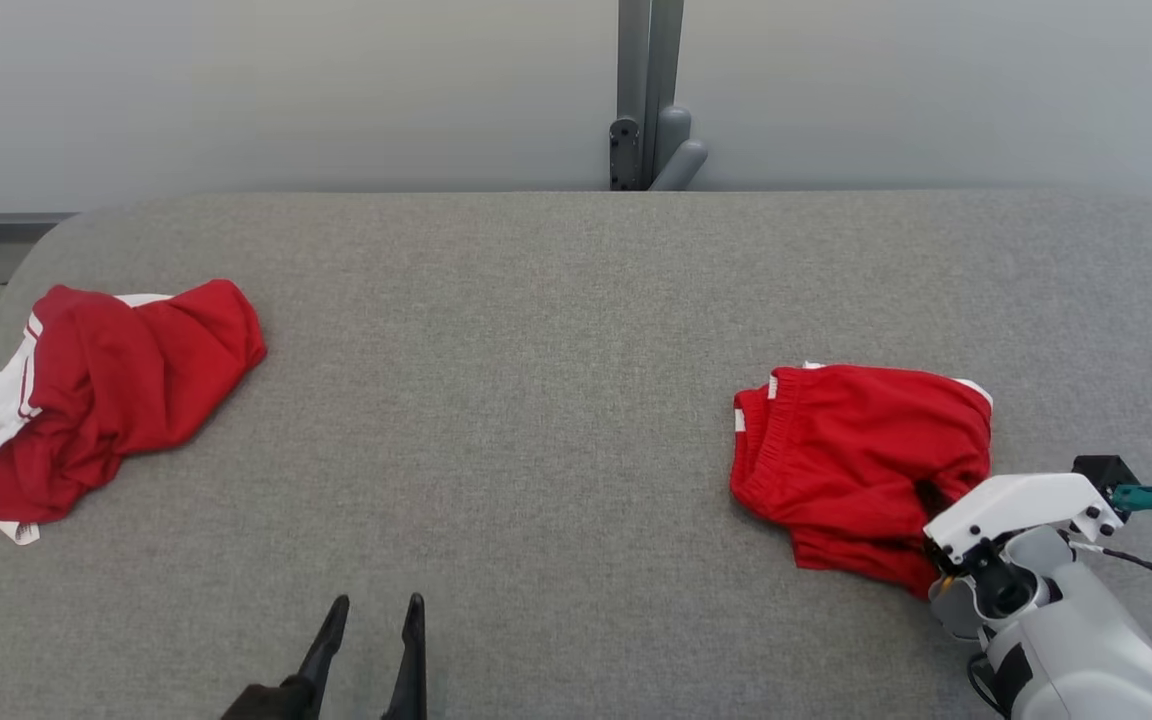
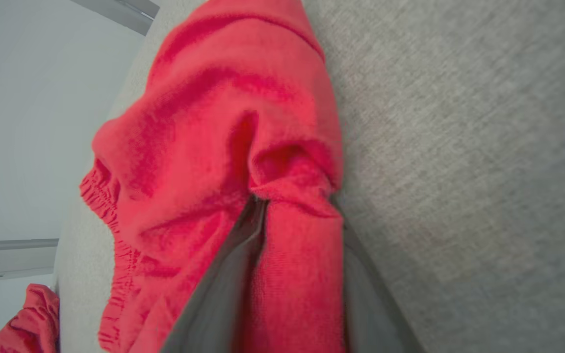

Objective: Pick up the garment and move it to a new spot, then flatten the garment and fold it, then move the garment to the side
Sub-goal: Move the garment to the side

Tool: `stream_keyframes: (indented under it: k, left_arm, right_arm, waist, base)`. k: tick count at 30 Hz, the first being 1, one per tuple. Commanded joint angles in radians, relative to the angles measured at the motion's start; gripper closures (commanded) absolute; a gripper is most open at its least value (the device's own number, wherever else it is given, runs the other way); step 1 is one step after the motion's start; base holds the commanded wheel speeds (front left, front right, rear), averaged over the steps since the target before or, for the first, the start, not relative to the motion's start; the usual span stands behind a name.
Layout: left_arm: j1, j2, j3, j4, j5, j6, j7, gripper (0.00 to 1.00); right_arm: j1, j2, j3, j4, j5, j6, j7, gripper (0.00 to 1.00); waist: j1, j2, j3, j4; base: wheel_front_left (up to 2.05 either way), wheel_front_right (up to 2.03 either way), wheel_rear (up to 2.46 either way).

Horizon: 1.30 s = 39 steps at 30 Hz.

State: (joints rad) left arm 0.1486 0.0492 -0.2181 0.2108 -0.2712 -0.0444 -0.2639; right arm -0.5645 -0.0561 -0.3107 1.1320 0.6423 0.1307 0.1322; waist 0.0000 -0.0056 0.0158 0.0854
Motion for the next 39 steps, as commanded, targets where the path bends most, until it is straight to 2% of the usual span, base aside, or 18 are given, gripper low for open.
stream_keyframes:
  k: [1, 3, 6, 13, 19, 22, 25, 26, 27, 28, 33, 36, 39]
  left_arm:
    - [-0.034, 0.003, 0.011, -0.010, 0.004, -0.004, 0.000, 0.00]
    - [-0.050, 0.003, 0.013, -0.017, 0.005, -0.009, 0.000, 0.00]
    - [-0.079, 0.003, 0.014, -0.029, 0.009, -0.010, 0.000, 0.00]
    - [-0.161, 0.003, 0.018, -0.040, 0.018, -0.023, 0.000, 0.00]
    - [-0.199, 0.003, 0.016, -0.033, 0.025, -0.028, 0.000, 0.00]
    - [-0.203, 0.003, 0.016, -0.027, 0.031, -0.032, 0.000, 0.00]
    - [-0.201, 0.003, 0.019, -0.026, 0.028, -0.029, 0.000, 0.00]
    - [-0.199, 0.003, 0.019, -0.025, 0.028, -0.029, 0.000, 0.00]
    - [-0.199, 0.003, 0.019, -0.025, 0.028, -0.029, 0.000, 0.00]
    - [-0.195, 0.003, 0.019, -0.024, 0.031, -0.028, 0.000, 0.00]
    - [-0.156, 0.003, 0.020, -0.021, 0.024, -0.016, 0.000, 0.00]
    - [-0.136, 0.003, 0.021, -0.023, 0.016, -0.008, 0.000, 0.00]
    - [-0.104, 0.003, 0.022, -0.020, 0.009, -0.006, 0.000, 0.00]
  right_arm:
    - [-0.015, 0.008, 0.019, 0.007, 0.022, 0.000, 0.008, 1.00]
    - [-0.042, -0.001, 0.044, -0.002, 0.018, 0.000, 0.008, 1.00]
    - [-0.094, -0.070, 0.094, -0.020, -0.022, 0.000, 0.017, 1.00]
    - [-0.224, -0.292, 0.213, -0.068, -0.162, 0.000, 0.029, 1.00]
    - [-0.290, -0.453, 0.318, -0.055, -0.337, 0.000, 0.044, 1.00]
    - [-0.308, -0.499, 0.350, -0.030, -0.419, 0.000, 0.035, 1.00]
    - [-0.325, -0.532, 0.336, 0.012, -0.473, 0.000, 0.026, 1.00]
    - [-0.326, -0.541, 0.335, 0.022, -0.494, 0.000, 0.016, 0.60]
    - [-0.326, -0.541, 0.335, 0.022, -0.494, 0.000, 0.016, 0.60]
    - [-0.324, -0.547, 0.331, 0.034, -0.515, 0.000, 0.011, 0.00]
    - [-0.310, -0.570, 0.300, 0.059, -0.630, 0.000, -0.067, 0.00]
    - [-0.304, -0.550, 0.249, 0.042, -0.653, 0.000, -0.152, 0.00]
    - [-0.274, -0.507, 0.210, 0.005, -0.646, 0.000, -0.284, 0.00]
  waist:
    - [0.0000, 0.0056, 0.042, -0.017]
    - [0.0000, 0.0056, 0.074, -0.034]
    - [0.0000, 0.0056, 0.126, -0.061]
    - [0.0000, 0.0056, 0.238, -0.089]
    - [0.0000, 0.0056, 0.292, -0.093]
    - [0.0000, 0.0056, 0.301, -0.087]
    - [0.0000, 0.0056, 0.302, -0.080]
    - [0.0000, 0.0056, 0.299, -0.077]
    - [0.0000, 0.0056, 0.299, -0.077]
    - [0.0000, 0.0056, 0.294, -0.075]
    - [0.0000, 0.0056, 0.251, -0.073]
    - [0.0000, 0.0056, 0.212, -0.074]
    - [0.0000, 0.0056, 0.160, -0.072]
  base:
    - [0.00, 0.00, 0.00]
    - [0.00, 0.00, 0.00]
    - [0.00, 0.00, 0.00]
    - [0.00, 0.00, 0.00]
    - [0.00, 0.00, 0.00]
    - [0.00, 0.00, 0.00]
    - [0.00, 0.00, 0.00]
    - [0.00, 0.00, 0.00]
    - [0.00, 0.00, 0.00]
    - [0.00, 0.00, 0.00]
    - [0.00, 0.00, 0.00]
    - [0.00, 0.00, 0.00]
    - [0.00, 0.00, 0.00]
